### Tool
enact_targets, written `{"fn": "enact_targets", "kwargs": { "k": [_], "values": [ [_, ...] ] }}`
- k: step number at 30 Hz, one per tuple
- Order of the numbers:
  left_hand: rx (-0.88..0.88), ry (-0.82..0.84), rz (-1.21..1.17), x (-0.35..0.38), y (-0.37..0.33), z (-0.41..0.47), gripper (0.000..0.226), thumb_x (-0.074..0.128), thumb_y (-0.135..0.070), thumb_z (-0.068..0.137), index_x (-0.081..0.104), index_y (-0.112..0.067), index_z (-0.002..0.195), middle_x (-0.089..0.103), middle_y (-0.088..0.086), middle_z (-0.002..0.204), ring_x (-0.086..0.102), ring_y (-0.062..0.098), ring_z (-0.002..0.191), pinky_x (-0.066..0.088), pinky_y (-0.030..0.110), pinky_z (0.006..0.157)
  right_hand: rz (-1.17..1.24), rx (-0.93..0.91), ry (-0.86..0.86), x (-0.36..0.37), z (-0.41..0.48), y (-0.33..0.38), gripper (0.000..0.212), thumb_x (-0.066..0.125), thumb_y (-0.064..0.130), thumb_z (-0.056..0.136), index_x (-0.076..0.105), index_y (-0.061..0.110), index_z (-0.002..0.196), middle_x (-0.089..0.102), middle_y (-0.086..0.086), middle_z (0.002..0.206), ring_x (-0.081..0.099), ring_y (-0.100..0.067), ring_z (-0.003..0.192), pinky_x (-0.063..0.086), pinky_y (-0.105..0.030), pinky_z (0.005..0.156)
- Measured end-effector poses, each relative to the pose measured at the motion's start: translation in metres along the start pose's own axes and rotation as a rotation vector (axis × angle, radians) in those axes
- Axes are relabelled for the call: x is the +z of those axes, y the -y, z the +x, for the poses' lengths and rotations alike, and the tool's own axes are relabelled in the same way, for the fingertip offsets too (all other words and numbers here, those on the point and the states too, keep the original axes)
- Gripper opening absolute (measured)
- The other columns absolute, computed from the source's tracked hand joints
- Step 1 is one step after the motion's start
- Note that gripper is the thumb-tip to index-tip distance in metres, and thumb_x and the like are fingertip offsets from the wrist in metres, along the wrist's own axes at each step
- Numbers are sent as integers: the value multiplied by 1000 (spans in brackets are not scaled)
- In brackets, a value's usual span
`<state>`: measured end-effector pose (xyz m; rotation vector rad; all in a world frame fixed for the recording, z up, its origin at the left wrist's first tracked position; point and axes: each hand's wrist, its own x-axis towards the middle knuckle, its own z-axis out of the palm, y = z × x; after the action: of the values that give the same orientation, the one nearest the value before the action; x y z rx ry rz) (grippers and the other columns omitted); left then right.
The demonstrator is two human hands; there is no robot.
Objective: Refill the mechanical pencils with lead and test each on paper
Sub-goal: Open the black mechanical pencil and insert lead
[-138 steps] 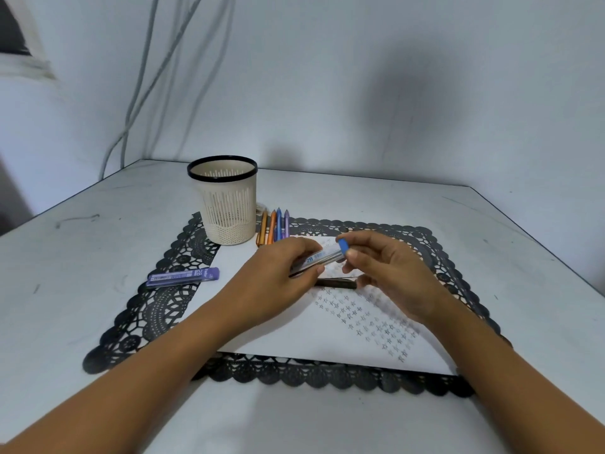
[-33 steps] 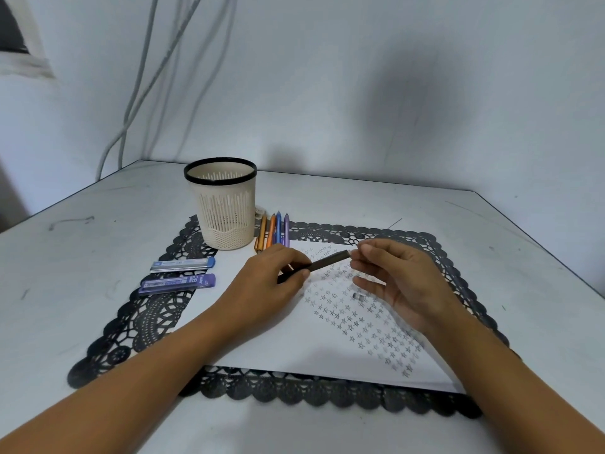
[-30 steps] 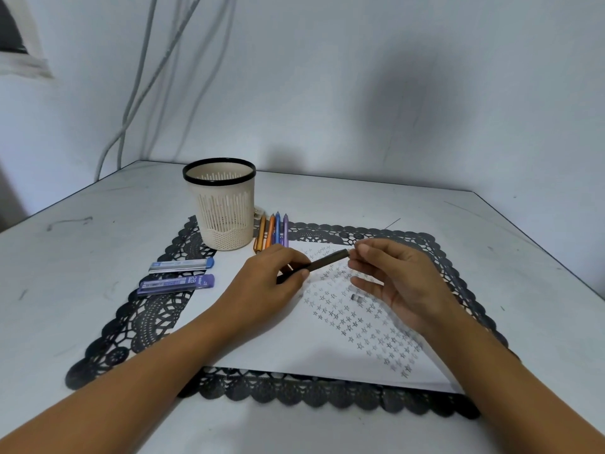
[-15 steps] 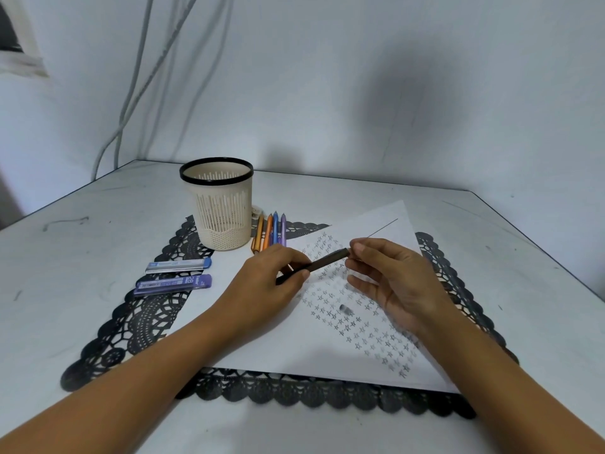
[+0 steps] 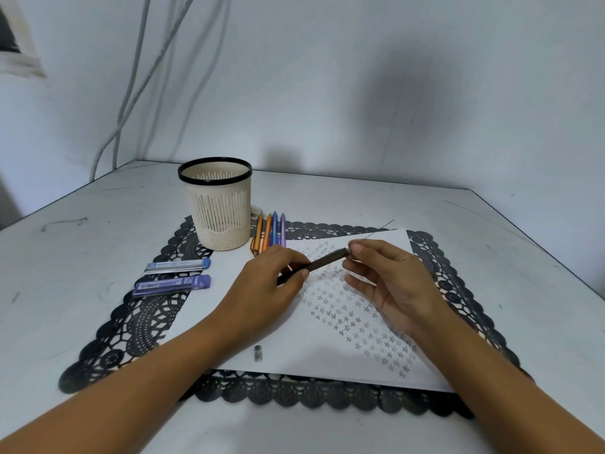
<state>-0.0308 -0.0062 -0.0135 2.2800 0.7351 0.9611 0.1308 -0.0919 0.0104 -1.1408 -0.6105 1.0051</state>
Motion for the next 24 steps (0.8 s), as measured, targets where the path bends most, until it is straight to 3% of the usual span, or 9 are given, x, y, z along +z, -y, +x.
{"fn": "enact_targets", "kwargs": {
  "k": [13, 21, 24],
  "values": [
    [1, -22, 6, 2, 1, 0, 13, 55, -18, 89, 63, -19, 100, 59, -7, 95, 51, -1, 88, 39, 3, 72, 5, -35, -33, 1, -1, -1, 8, 65, 7, 75, 71, 9, 80, 71, -4, 73, 68, -12, 67, 57, -27, 67],
    [10, -18, 9, 3, 0, 1, 12, 55, -19, 89, 63, -20, 99, 56, -10, 92, 51, 0, 86, 37, 3, 70, 16, -22, -25, 2, -2, 0, 22, 69, 16, 61, 71, 10, 81, 70, -4, 74, 67, -13, 68, 57, -26, 66],
    [14, -19, 11, 2, 0, 1, 12, 55, -19, 89, 63, -20, 99, 56, -12, 91, 51, -1, 86, 38, 3, 71, -15, -34, -16, 2, -2, 1, 15, 68, 13, 68, 71, 10, 82, 70, -4, 74, 67, -13, 68, 56, -26, 65]
  ]
}}
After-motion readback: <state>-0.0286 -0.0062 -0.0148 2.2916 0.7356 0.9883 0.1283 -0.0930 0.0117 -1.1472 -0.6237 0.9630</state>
